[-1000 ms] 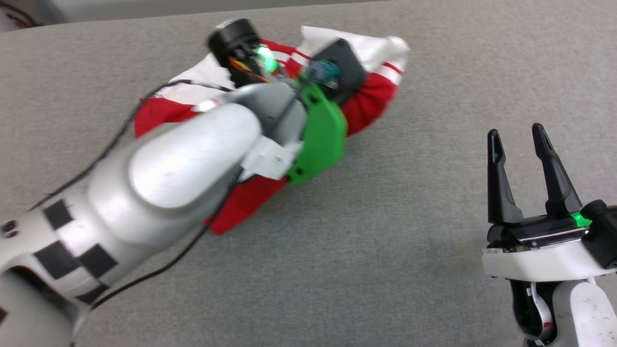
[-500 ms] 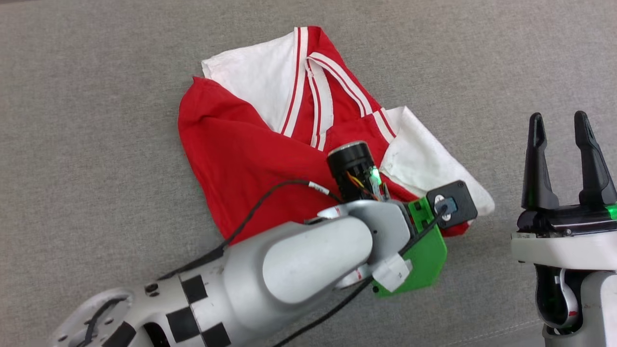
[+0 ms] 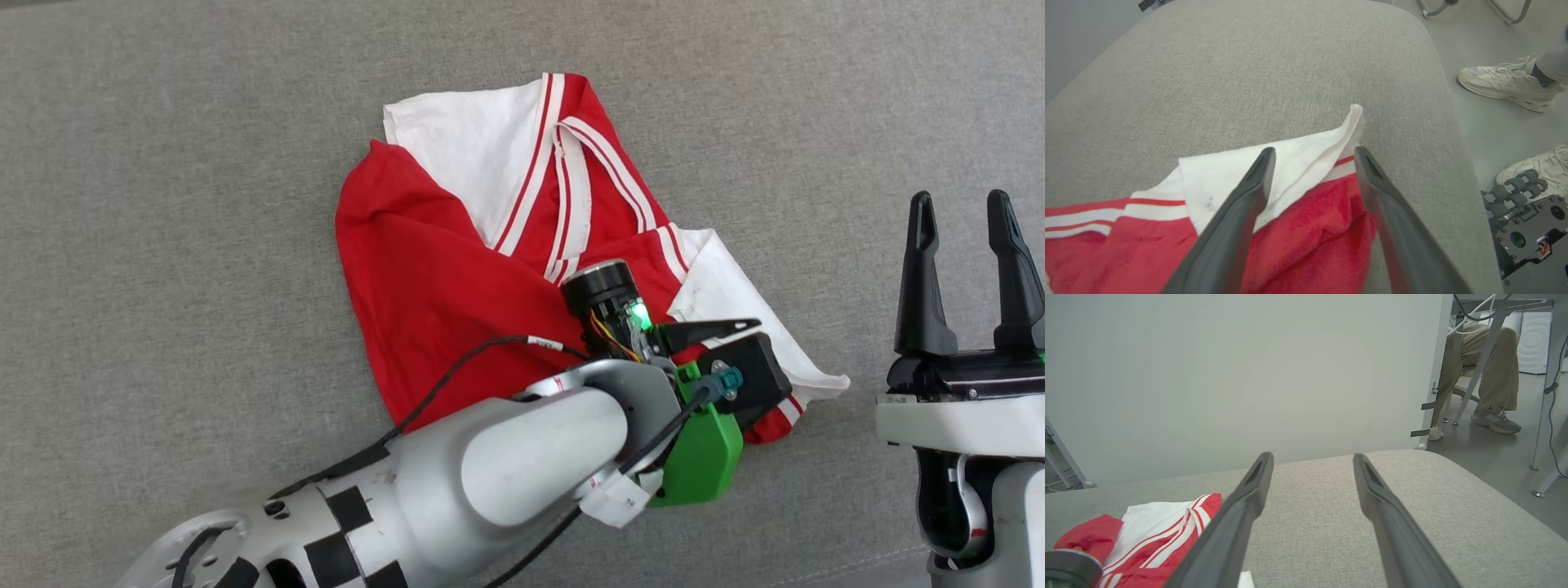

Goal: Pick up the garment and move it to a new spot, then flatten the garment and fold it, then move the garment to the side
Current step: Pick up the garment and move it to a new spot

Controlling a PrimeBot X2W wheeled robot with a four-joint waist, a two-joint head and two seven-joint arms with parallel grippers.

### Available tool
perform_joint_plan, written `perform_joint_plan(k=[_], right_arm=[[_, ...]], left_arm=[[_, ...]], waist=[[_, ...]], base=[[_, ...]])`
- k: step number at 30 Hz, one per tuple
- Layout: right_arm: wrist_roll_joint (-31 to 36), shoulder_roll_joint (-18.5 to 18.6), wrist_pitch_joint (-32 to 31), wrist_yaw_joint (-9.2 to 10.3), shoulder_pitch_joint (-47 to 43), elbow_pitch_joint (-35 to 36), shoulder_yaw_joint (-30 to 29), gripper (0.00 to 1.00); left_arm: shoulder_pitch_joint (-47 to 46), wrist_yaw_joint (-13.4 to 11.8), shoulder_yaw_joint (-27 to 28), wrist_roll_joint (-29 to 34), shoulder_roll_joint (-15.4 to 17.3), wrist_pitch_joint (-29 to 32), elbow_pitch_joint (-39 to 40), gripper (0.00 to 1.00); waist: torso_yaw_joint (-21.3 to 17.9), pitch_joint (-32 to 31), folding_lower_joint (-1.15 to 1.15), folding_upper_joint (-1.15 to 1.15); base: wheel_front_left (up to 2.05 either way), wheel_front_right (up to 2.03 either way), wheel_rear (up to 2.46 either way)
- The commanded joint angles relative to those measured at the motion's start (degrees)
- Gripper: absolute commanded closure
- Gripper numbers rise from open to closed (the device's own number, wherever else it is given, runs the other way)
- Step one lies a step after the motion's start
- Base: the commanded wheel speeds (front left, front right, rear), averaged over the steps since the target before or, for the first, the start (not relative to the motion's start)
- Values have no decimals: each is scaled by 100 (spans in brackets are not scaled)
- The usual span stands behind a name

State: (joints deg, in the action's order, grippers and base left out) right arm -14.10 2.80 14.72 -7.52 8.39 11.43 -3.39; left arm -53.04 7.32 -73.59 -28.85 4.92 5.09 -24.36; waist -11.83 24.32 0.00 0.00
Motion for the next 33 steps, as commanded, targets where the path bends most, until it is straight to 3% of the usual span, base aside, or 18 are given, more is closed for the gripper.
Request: perform_joint_plan(k=[1, 5, 10, 18, 22, 28, 33], right_arm=[[66, 8, 28, 3, -85, -18, -34, 0], [150, 8, 28, 3, -266, -43, -47, 0], [233, 8, 28, 3, -483, -74, -37, 0], [352, 8, 28, 3, -756, -139, -51, 0], [395, 8, 28, 3, -846, -169, -39, 0], [461, 8, 28, 3, -957, -217, -3, 0], [528, 8, 28, 3, -1035, -257, 23, 0]], left_arm=[[-147, 16, 37, -43, -37, -337, -129, 0], [-154, -124, 277, -41, -74, -1194, -412, 0], [76, -741, 742, -16, 157, -1848, -460, 0], [905, -1798, 2009, 109, 940, -2005, 414, 0], [1645, -2180, 2830, 332, 1307, -2007, 1104, 0], [2902, -2553, 4061, 714, 1601, -2008, 1835, 0], [3900, -2530, 5067, 971, 1522, -2008, 2248, 0]], waist=[[297, -386, 0, 0], [504, -752, 0, 0], [748, -1121, 0, 0], [1099, -1501, 0, 0], [1222, -1641, 0, 0], [1337, -1811, 0, 0], [1400, -1914, 0, 0]], base=[[0, 0, 0], [0, 0, 0], [0, 0, 0], [0, 0, 0], [0, 0, 0], [0, 0, 0], [0, 0, 0]])
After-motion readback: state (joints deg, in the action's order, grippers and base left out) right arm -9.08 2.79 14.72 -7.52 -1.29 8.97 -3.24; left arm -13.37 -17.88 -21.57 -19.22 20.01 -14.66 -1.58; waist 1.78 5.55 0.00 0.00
